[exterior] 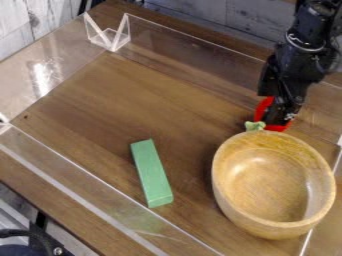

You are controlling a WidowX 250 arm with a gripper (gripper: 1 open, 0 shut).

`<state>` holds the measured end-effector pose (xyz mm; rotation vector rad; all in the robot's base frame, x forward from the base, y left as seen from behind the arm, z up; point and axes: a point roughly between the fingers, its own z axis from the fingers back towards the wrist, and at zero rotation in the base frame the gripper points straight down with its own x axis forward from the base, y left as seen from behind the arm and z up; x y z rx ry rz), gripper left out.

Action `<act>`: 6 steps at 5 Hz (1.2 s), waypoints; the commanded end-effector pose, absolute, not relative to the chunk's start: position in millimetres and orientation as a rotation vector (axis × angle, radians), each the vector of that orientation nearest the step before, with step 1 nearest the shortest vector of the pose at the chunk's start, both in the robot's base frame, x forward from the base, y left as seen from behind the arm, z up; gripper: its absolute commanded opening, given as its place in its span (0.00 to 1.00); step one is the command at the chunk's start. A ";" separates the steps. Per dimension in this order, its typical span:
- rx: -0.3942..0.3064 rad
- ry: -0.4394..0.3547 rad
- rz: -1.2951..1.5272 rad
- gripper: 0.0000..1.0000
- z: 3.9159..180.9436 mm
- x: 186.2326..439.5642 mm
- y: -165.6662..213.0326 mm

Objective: Move the red object to the left side of the table

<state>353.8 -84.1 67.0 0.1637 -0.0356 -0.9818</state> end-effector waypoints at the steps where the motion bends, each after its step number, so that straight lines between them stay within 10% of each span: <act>1: 0.210 -0.148 -0.998 0.00 102.6 363.2 -95.8; 2: 0.220 -0.164 -1.028 1.00 106.3 362.5 -102.8; 5: 0.251 -0.261 -1.215 1.00 64.1 358.8 -120.1; 6: 0.262 -0.262 -1.196 1.00 83.2 359.3 -117.6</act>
